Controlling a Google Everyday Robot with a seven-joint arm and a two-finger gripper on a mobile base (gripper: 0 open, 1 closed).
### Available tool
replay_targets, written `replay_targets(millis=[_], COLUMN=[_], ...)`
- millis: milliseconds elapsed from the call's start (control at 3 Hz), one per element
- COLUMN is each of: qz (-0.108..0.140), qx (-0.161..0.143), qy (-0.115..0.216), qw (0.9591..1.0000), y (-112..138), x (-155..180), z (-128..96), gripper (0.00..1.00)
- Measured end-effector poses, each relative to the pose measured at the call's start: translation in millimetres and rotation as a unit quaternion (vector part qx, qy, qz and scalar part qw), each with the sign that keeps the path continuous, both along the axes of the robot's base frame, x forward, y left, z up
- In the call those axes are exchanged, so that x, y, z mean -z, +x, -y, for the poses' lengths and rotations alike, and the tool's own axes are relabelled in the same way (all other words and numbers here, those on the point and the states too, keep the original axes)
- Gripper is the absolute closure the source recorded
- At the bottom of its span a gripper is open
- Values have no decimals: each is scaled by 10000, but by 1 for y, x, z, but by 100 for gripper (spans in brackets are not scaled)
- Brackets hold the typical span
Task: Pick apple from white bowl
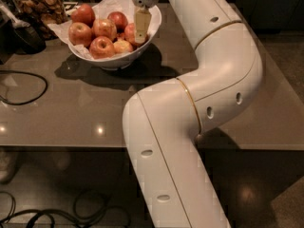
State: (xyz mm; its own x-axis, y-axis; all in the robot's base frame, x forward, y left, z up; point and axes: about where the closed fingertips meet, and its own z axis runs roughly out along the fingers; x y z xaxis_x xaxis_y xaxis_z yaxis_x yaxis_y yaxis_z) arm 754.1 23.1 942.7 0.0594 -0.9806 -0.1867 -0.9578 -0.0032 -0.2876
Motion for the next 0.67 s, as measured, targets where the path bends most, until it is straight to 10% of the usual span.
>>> replay_targets(millis=[667], qz=[3], qx=[-140], qy=[-162], qw=[9998], y=[1], x=[5], z=[-8], gripper=[30])
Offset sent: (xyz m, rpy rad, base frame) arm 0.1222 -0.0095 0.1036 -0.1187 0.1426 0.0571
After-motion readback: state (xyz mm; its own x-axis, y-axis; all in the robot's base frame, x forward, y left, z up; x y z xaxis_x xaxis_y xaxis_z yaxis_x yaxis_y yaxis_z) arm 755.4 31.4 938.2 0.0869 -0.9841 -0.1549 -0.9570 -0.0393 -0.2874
